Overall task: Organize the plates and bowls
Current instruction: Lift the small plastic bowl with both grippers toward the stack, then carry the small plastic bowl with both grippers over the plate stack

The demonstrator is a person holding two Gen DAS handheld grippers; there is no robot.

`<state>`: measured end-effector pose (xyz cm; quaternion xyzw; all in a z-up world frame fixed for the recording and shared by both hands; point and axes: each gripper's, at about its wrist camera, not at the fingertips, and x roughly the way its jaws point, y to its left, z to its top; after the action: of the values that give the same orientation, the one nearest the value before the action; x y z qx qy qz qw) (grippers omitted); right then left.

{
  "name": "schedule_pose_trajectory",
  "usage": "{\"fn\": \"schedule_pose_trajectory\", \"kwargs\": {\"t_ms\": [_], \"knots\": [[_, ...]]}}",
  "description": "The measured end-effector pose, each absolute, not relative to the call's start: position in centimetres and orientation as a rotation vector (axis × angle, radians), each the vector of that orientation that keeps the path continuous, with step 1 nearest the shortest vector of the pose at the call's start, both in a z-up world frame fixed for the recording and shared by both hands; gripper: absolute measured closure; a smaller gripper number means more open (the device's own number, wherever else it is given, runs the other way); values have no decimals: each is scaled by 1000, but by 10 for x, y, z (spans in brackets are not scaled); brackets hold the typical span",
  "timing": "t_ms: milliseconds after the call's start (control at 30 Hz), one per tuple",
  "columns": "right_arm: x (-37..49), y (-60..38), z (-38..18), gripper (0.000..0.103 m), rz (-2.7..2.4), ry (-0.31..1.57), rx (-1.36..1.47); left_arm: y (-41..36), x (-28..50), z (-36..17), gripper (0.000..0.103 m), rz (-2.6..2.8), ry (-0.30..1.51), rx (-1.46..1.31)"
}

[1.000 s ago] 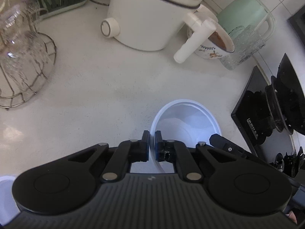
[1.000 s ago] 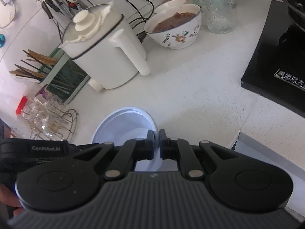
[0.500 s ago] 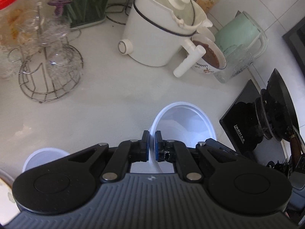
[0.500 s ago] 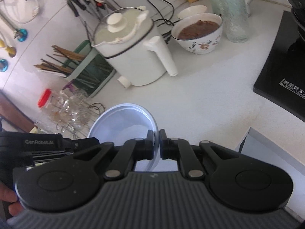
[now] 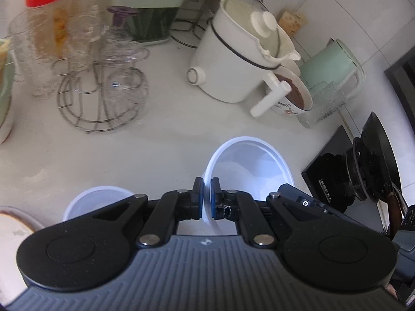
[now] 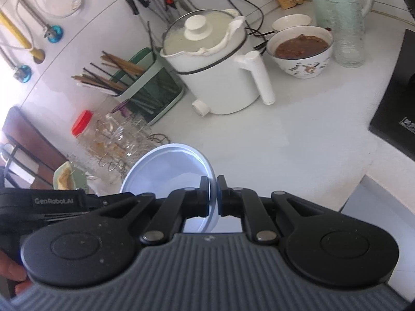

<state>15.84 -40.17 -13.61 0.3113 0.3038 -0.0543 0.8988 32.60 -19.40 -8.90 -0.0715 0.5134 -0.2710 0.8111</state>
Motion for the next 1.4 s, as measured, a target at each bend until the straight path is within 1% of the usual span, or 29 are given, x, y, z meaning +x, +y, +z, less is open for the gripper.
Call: {"fn": "schedule_pose_trajectory", "kwargs": {"t_ms": [400,633,1100,1300,1333,1367,1400], "knots": [[177,-353,-131,95,18,662,599,-125,320,-84,97,-464,1069,-220],[190,-328,-134,93,87,699,570,-96,316,-89,96,-404,1068,-233],[210,-303,-158,92,155,834,540,-77,307,-111,96,-320,1097,-203],[213,-302,-162,91,141,864,542,-73,305,-117,95,-287,1106,-191],[212,-302,-162,85,137,860,540,-71,304,-118,94,-287,1109,-199],[212,-303,-161,74,135,854,542,-69,305,-119,90,-284,1111,-209],[212,-304,-161,66,133,849,547,-67,305,-119,88,-276,1110,-212]]}}
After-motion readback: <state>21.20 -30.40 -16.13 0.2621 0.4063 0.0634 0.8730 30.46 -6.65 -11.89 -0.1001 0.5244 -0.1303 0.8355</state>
